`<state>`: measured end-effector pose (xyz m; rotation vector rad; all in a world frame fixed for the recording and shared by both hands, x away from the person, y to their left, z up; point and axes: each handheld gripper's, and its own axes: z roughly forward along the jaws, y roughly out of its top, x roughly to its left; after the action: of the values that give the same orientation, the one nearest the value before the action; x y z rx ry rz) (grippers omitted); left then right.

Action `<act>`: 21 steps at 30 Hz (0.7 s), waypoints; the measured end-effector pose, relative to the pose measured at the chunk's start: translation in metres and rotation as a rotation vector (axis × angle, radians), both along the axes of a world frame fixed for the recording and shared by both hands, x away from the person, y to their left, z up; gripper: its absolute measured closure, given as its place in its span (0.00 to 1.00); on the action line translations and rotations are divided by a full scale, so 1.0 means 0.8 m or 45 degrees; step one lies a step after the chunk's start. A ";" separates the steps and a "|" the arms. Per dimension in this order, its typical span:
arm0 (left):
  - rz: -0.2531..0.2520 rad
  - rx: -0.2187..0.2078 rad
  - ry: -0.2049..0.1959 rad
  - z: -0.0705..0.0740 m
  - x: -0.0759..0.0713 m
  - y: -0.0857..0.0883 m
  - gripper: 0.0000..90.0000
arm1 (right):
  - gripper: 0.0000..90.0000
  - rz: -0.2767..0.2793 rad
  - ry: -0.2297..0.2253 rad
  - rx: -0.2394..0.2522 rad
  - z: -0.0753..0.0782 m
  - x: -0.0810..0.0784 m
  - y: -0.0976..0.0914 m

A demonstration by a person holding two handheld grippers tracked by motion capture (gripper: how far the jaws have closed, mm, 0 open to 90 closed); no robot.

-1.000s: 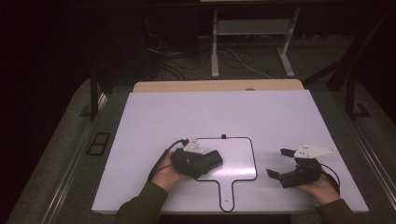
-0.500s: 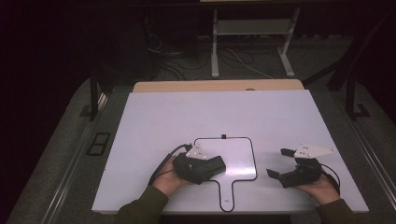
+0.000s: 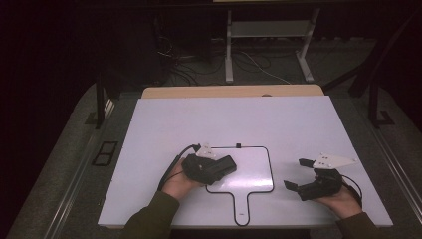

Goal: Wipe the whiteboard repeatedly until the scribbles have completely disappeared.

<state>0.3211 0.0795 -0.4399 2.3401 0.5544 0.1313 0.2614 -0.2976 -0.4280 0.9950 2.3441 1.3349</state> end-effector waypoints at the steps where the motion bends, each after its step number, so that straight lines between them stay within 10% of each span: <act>1: -0.022 0.014 -0.004 0.001 -0.006 -0.001 0.44 | 0.01 0.000 -0.001 0.000 0.000 0.000 0.000; 6: -0.093 0.022 0.011 0.002 -0.028 -0.009 0.44 | 0.01 0.000 0.002 0.001 0.000 0.000 0.000; 21: -0.002 0.005 0.026 0.004 0.008 -0.002 0.44 | 0.01 0.004 0.005 0.000 0.000 0.001 0.001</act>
<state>0.3279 0.0781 -0.4370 2.3482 0.5631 0.1086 0.2621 -0.2972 -0.4282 0.9952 2.3495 1.3348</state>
